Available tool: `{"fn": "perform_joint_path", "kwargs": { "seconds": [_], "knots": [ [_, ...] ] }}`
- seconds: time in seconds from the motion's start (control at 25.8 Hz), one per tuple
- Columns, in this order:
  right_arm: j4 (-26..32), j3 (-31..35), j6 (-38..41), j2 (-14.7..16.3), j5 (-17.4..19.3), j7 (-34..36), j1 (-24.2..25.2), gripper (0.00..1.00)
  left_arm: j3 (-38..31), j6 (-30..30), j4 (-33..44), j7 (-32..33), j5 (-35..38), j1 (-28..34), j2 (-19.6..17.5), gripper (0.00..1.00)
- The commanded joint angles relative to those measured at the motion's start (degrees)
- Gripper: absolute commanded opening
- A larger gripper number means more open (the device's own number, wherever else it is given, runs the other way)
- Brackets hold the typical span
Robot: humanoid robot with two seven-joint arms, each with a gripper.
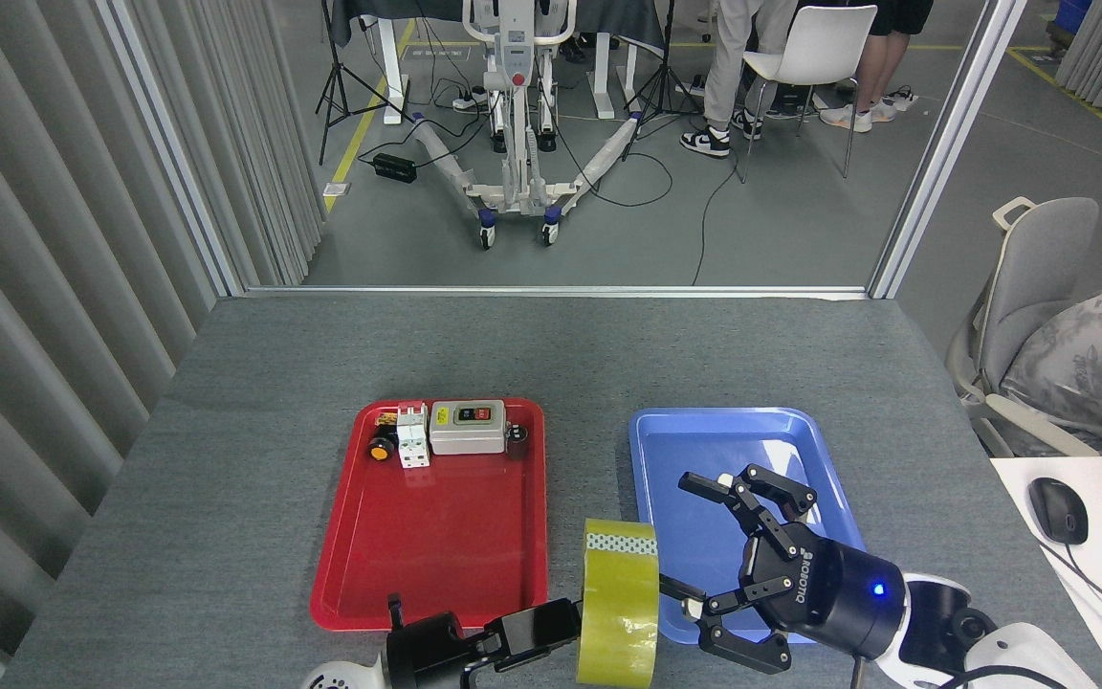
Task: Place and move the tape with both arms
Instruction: 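Bring the right gripper to the tape roll held by the left gripper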
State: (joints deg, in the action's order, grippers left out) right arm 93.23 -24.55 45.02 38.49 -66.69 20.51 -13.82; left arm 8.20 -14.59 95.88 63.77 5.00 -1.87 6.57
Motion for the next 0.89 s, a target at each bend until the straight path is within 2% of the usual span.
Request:
{"fn": "perform_joint_path", "kwargs": {
  "seconds": [0.0,0.5,0.7,0.85],
  "knots": [
    [-0.5,-1.2,-0.02,-1.4,0.07,-1.0,-0.86,0.86,-0.2,-0.44,0.0,0.39,-0.08,0.11,-0.06,0.03],
    [-1.29,-3.31,-0.02,-3.25,0.16,-2.41,-2.53,0.72,-0.9,-0.62,0.18,0.39,-0.08,0.46,-0.15,0.03],
    [-1.38,-3.66,-0.02,-4.3,0.07,-2.58,-2.62,0.56,-1.17,-0.79,0.27,0.39,-0.08,0.46,-0.15,0.03],
    [-1.38,-4.27,-0.02,-4.13,0.07,-2.58,-2.62,0.48,-1.52,-0.88,0.27,0.39,-0.08,0.46,-0.15,0.03]
  ]
}}
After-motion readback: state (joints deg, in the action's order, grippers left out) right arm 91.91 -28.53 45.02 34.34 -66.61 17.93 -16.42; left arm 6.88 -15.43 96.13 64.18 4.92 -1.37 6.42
